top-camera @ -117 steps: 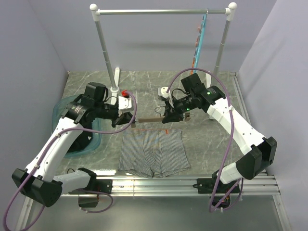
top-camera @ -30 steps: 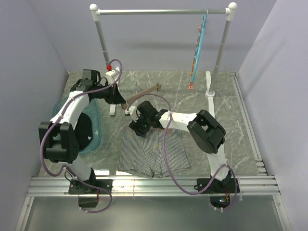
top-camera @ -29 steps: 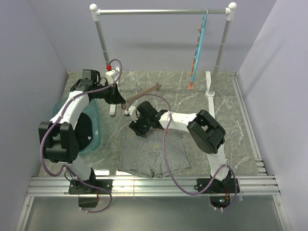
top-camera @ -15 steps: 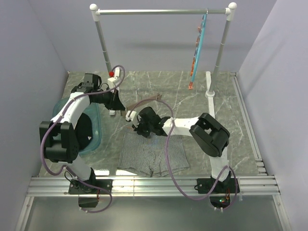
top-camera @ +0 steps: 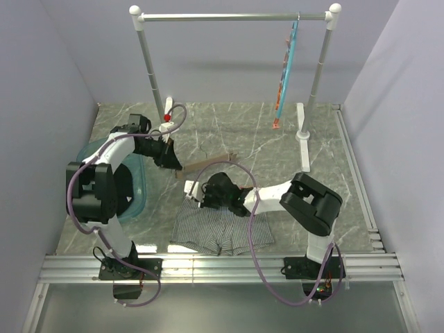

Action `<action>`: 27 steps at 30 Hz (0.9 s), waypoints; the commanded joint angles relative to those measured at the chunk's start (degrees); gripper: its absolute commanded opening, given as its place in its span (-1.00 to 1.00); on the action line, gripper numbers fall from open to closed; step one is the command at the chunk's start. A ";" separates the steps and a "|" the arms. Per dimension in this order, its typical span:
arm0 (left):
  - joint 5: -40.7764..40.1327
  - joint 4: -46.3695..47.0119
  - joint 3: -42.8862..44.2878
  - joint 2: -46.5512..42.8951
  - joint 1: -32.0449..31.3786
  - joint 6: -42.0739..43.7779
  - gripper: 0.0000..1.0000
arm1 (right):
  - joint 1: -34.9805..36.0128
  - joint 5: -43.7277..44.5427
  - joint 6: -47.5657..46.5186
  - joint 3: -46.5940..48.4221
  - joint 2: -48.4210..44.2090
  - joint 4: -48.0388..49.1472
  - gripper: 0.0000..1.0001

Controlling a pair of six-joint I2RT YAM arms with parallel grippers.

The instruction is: Clip the underwear to the hanger

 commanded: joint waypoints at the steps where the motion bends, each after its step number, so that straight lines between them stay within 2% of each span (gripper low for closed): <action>1: 4.79 0.20 0.64 0.65 -0.12 3.51 -0.99 | 1.25 3.24 -4.30 -3.44 -2.08 10.50 -1.00; 13: 9.54 -2.00 -1.03 4.16 -2.49 8.70 -0.99 | 2.30 5.79 -2.55 -7.49 -4.11 19.13 -1.00; 24: 9.81 1.78 -3.22 5.13 -3.81 9.40 -0.99 | 2.74 5.35 -3.60 -8.73 -6.30 19.84 -1.00; 27: 10.59 -1.19 -2.09 6.10 -3.81 12.38 -0.99 | 3.09 5.53 -4.04 -8.81 -6.13 20.02 -1.00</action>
